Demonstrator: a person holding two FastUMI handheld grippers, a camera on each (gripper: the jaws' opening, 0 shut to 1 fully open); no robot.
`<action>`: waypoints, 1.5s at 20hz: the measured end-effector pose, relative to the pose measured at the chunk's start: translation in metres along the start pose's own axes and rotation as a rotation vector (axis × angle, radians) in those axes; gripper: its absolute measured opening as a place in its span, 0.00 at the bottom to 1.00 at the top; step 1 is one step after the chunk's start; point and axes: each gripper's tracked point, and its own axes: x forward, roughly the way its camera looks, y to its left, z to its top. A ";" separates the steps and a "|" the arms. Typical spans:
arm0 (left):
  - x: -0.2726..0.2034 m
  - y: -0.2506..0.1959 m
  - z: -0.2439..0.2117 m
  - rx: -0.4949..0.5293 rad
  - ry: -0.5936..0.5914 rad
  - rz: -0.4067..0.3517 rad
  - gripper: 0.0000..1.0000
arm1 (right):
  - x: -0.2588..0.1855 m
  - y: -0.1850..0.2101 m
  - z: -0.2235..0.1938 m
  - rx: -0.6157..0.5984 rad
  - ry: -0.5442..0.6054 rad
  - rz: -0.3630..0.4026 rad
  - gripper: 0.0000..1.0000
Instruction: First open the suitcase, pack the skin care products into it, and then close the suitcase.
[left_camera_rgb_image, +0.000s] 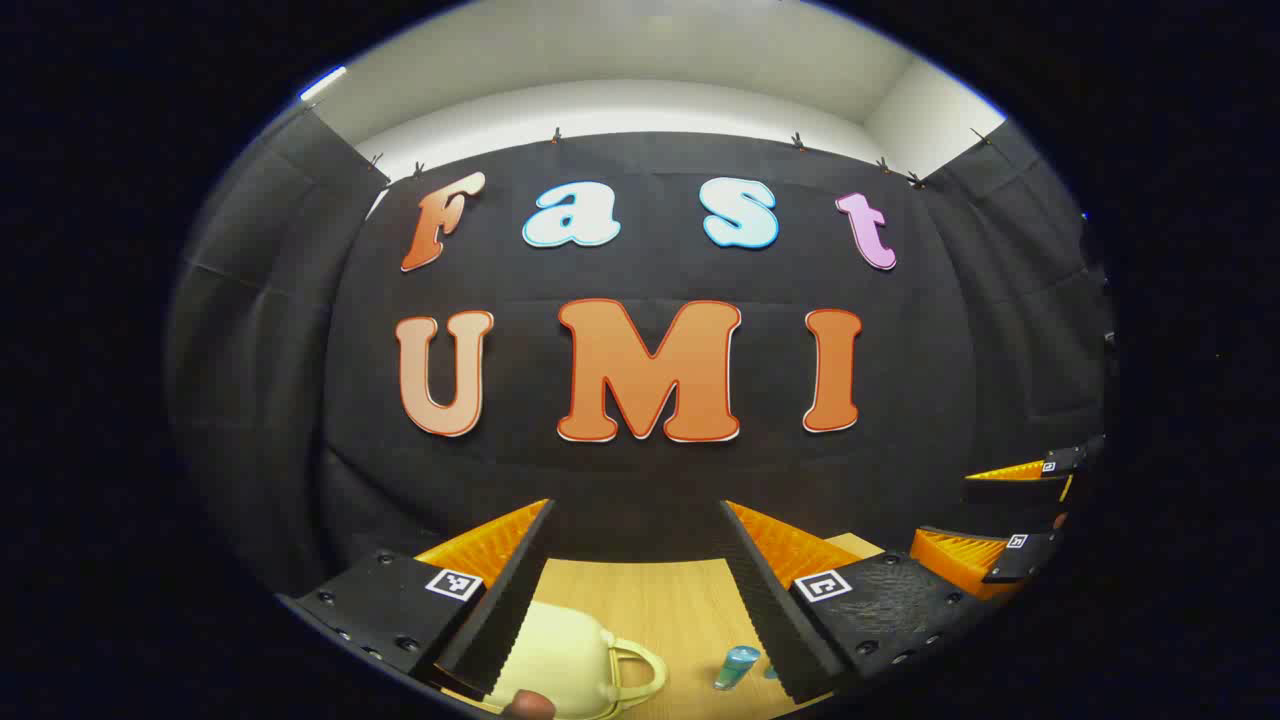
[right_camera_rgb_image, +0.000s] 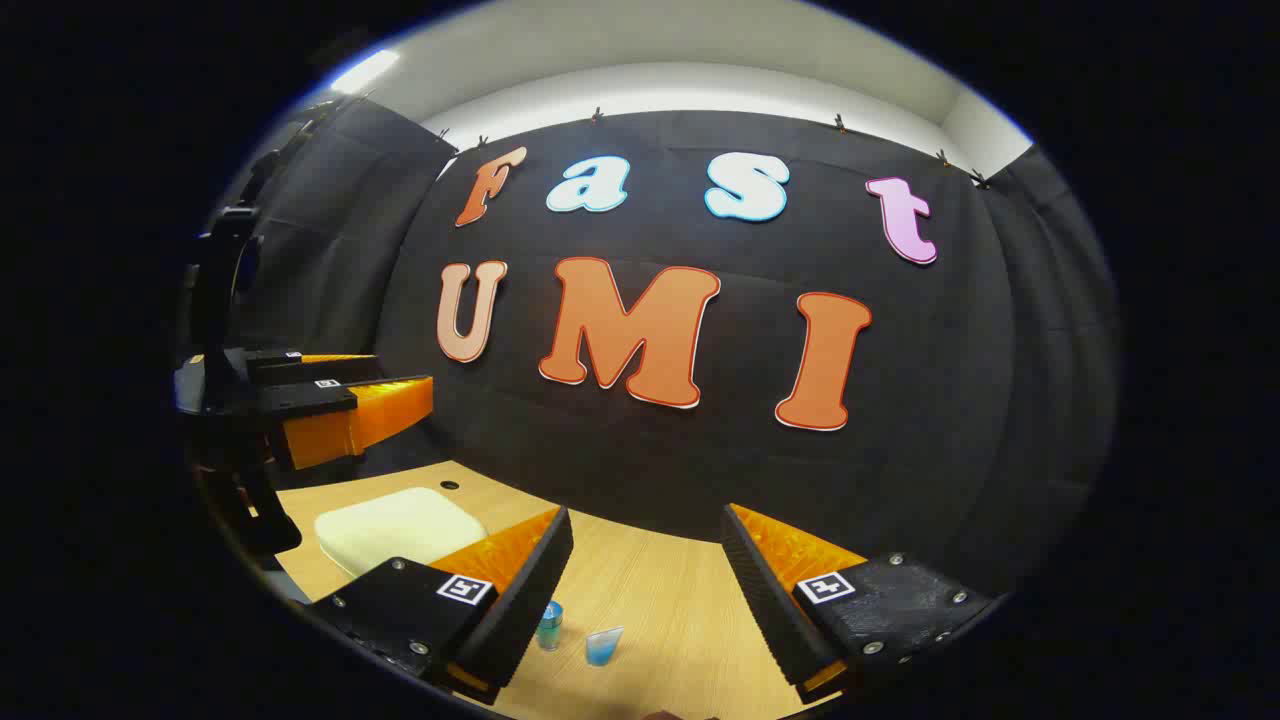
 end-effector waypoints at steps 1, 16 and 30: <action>0.003 -0.001 -0.001 0.004 0.008 0.002 0.97 | 0.002 -0.001 -0.001 0.003 -0.003 0.007 0.95; 0.022 -0.042 -0.050 0.140 0.133 0.019 0.98 | 0.023 -0.015 -0.020 0.010 0.006 0.076 0.95; 0.011 -0.033 -0.173 0.559 0.354 0.000 0.98 | 0.029 -0.061 -0.050 0.003 0.065 0.012 0.95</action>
